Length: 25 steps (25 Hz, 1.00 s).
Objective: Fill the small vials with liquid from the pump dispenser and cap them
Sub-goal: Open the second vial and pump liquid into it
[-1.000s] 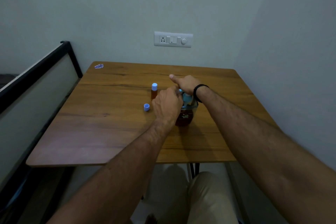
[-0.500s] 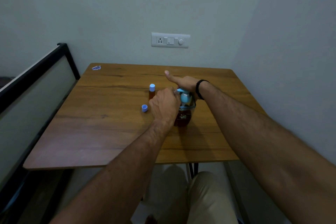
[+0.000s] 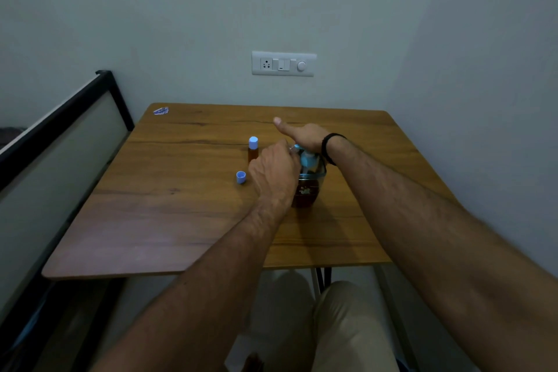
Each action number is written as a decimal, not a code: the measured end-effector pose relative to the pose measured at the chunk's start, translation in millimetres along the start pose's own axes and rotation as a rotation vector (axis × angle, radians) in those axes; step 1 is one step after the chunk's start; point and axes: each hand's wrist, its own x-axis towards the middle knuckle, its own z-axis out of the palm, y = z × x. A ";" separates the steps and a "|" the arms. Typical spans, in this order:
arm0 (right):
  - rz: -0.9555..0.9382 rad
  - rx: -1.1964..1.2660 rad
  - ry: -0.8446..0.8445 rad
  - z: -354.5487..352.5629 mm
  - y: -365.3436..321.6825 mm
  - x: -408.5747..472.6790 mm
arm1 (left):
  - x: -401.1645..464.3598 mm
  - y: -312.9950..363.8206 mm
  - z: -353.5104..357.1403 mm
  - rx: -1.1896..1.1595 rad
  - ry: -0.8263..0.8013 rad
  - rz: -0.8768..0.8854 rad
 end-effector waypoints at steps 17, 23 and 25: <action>-0.027 0.014 -0.031 -2.2 -3.6 -7.9 | -3.0 0.4 11.5 0.078 0.174 0.031; -0.076 -0.033 0.099 3.9 0.9 1.6 | -1.2 -0.4 13.3 0.109 0.161 0.025; -0.038 -0.003 0.026 -0.3 0.2 -2.1 | -1.8 0.0 13.1 0.090 0.173 0.029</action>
